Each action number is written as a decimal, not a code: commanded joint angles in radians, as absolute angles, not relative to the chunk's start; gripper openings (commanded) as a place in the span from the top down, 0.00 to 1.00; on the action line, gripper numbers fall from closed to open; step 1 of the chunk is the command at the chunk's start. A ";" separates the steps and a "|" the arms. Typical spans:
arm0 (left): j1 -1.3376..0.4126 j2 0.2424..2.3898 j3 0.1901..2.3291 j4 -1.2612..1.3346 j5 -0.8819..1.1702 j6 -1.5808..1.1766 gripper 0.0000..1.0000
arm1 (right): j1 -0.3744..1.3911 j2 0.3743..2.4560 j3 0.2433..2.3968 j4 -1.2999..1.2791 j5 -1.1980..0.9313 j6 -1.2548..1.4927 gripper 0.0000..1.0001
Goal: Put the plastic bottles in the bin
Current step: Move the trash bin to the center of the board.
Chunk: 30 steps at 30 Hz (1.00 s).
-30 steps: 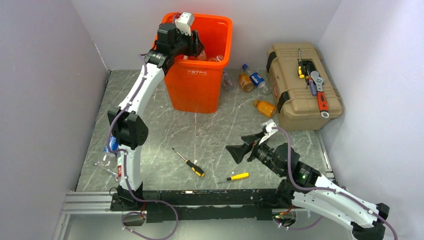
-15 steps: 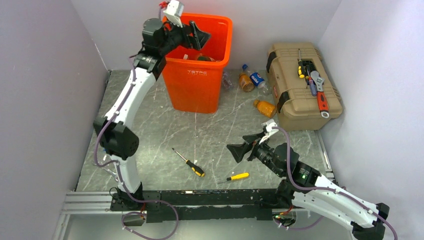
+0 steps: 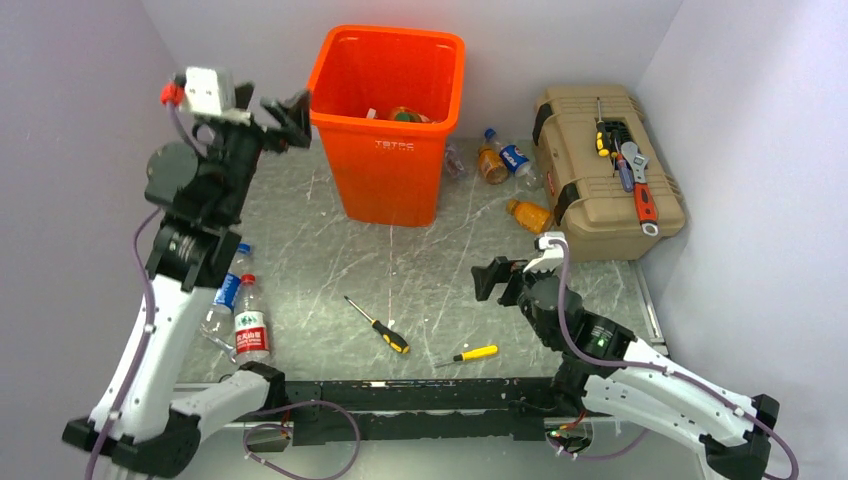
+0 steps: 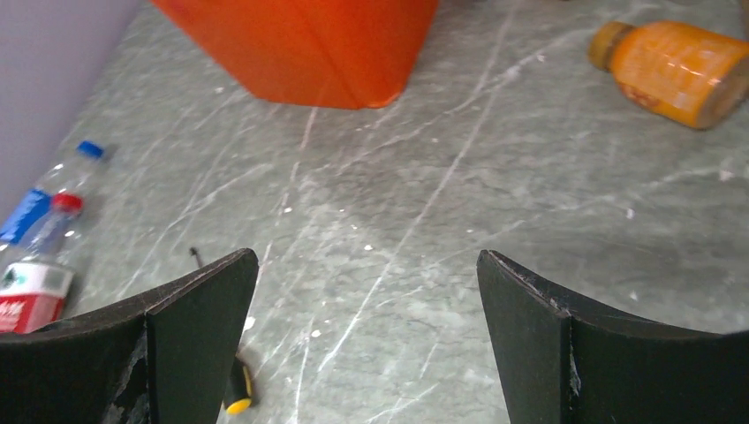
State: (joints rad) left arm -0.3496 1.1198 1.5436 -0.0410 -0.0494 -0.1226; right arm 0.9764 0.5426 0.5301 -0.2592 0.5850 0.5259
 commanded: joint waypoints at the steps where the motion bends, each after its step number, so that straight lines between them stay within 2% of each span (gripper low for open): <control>1: -0.349 0.987 1.270 -0.164 -0.339 -0.048 0.01 | 0.979 0.604 0.594 -0.322 0.757 0.598 0.00; 7: -0.348 0.808 0.961 -0.282 -0.510 -0.198 0.01 | 0.978 0.647 0.528 -0.215 0.721 0.616 0.00; 10: -0.348 0.767 0.892 -0.326 -0.541 -0.286 0.00 | 0.977 0.691 0.507 -0.177 0.720 0.609 0.01; 14: -0.348 0.762 0.906 -0.381 -0.550 -0.374 0.00 | 0.968 0.778 0.543 -0.212 0.740 0.597 0.00; 17: -0.348 0.786 0.953 -0.452 -0.511 -0.435 0.01 | 0.911 0.861 0.585 -0.252 0.677 0.607 0.00; 23: -0.348 0.811 0.907 -0.495 -0.459 -0.506 0.01 | 0.691 0.972 0.581 -0.193 0.430 0.632 0.02; 25: -0.349 0.808 0.896 -0.466 -0.367 -0.524 0.00 | 0.589 1.052 0.576 -0.108 0.363 0.649 0.03; 30: -0.350 0.801 0.891 -0.456 -0.302 -0.500 0.01 | 0.520 1.170 0.624 -0.066 0.409 0.708 0.06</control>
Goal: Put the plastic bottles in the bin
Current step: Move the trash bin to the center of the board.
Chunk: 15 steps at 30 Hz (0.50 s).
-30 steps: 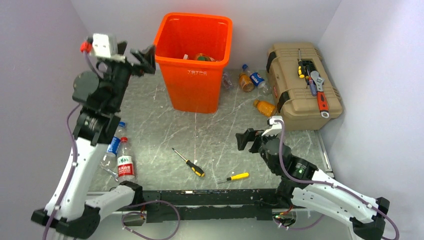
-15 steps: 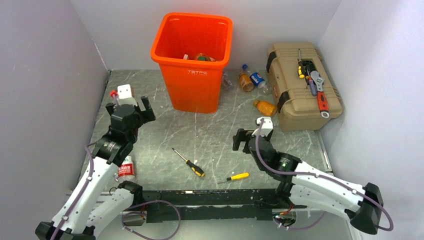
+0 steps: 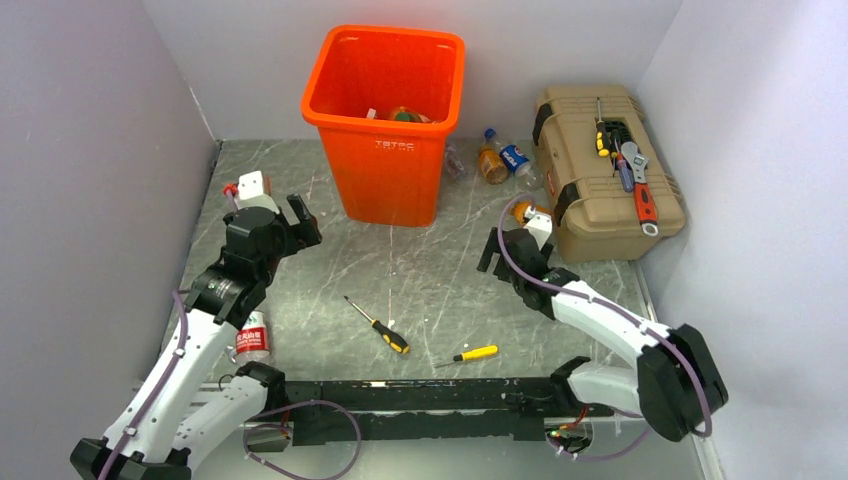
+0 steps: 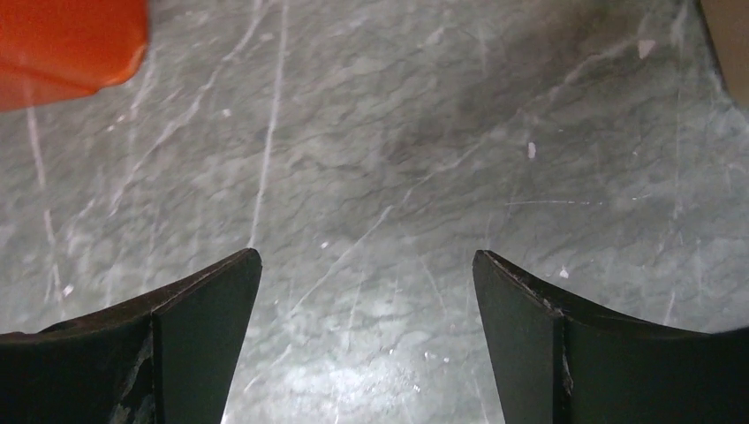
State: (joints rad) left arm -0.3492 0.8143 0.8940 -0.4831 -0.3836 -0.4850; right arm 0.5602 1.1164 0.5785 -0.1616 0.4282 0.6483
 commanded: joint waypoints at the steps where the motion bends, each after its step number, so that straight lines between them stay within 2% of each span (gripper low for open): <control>1: -0.350 0.798 0.892 -0.453 -0.295 -0.494 0.01 | 0.510 1.182 0.625 -0.051 0.409 0.717 0.06; 15: -0.351 0.756 0.882 -0.428 -0.222 -0.480 0.01 | 0.436 1.401 0.778 0.083 0.312 0.739 0.08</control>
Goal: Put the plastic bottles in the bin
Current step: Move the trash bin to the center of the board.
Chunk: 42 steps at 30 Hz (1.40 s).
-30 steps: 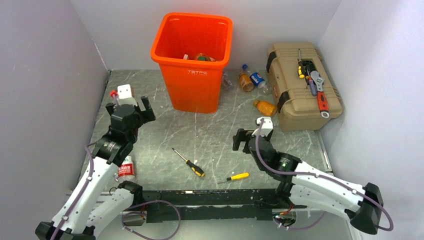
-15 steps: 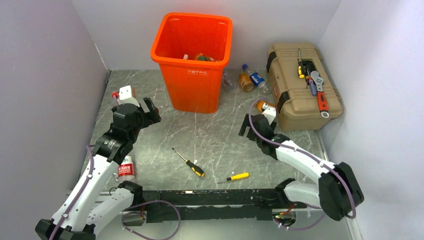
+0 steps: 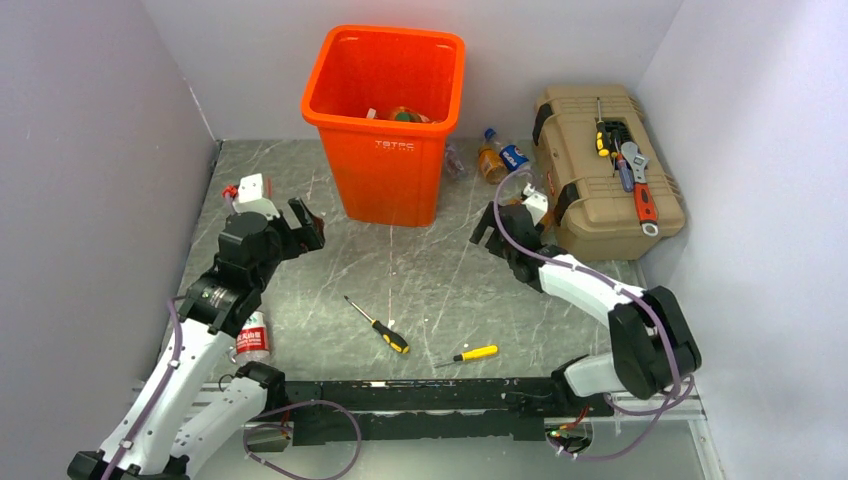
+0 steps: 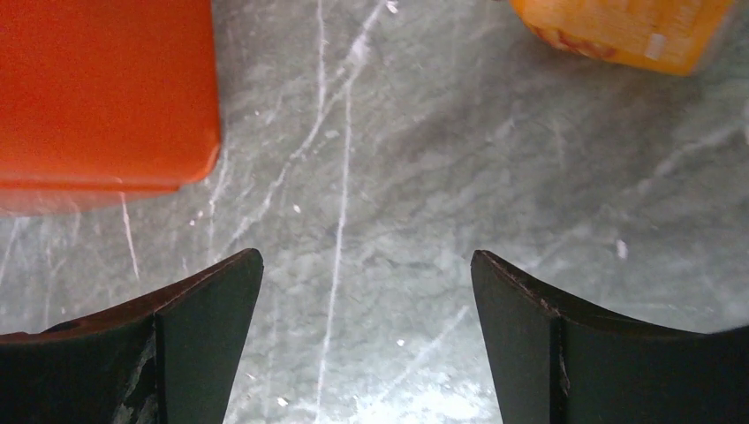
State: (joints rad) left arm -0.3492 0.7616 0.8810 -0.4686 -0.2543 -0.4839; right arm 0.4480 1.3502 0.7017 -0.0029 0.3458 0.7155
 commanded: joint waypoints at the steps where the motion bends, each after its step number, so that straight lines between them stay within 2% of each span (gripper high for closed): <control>1: -0.353 0.756 0.881 -0.427 -0.222 -0.479 0.01 | 0.432 1.418 0.793 0.100 0.300 0.741 0.08; 14: -0.379 0.779 0.883 -0.447 -0.301 -0.445 0.02 | 0.410 1.669 0.944 0.378 0.145 0.886 0.09; 24: -0.380 0.780 0.882 -0.449 -0.330 -0.433 0.02 | 0.398 1.877 1.214 0.300 0.073 0.861 0.10; 36: -0.380 0.788 0.883 -0.450 -0.331 -0.428 0.02 | 0.394 2.050 1.399 0.288 -0.114 0.822 0.11; 42: -0.380 0.795 0.886 -0.452 -0.325 -0.429 0.02 | 0.376 2.041 1.422 0.208 -0.033 0.771 0.11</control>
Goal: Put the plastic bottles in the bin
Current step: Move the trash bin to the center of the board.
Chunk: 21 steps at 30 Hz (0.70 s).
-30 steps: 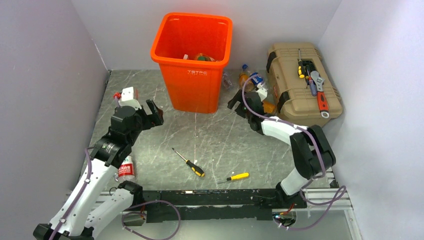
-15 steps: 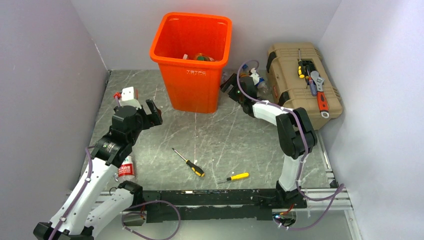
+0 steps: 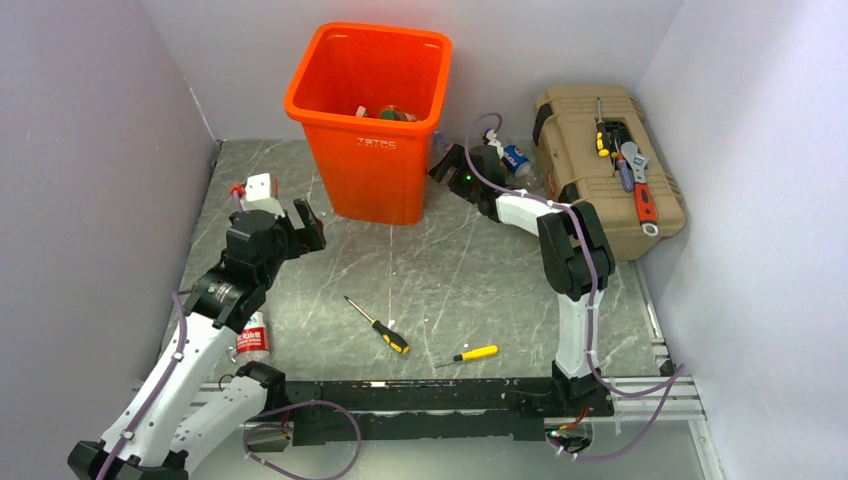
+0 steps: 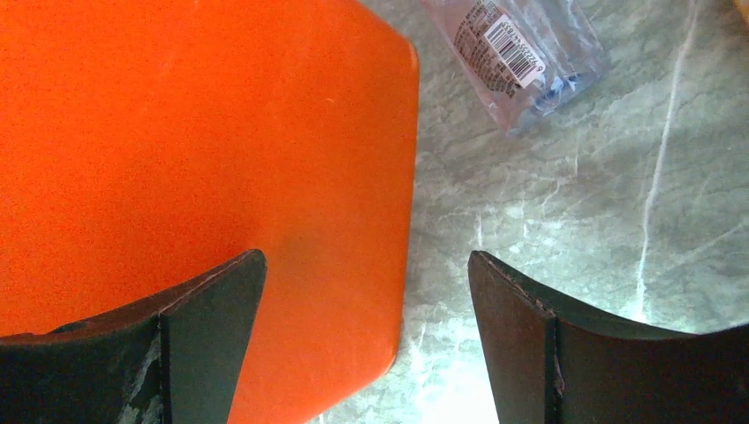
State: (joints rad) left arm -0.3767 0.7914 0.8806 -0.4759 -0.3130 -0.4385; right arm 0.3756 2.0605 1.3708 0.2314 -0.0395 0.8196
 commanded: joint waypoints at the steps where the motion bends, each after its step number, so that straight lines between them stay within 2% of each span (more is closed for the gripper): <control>1: -0.380 0.795 0.887 -0.452 -0.326 -0.430 0.02 | 0.372 2.036 1.429 0.188 0.004 0.750 0.11; 6: -0.380 0.781 0.887 -0.455 -0.332 -0.432 0.01 | 0.365 2.025 1.452 0.131 0.126 0.607 0.10; 21: -0.380 0.775 0.879 -0.445 -0.320 -0.436 0.02 | 0.354 1.979 1.339 0.287 0.118 0.505 0.08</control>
State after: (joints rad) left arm -0.3767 0.7826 0.8806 -0.4759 -0.3130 -0.4389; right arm 0.3588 2.0418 1.3632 0.1909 0.1139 0.5411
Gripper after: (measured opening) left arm 0.985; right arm 0.924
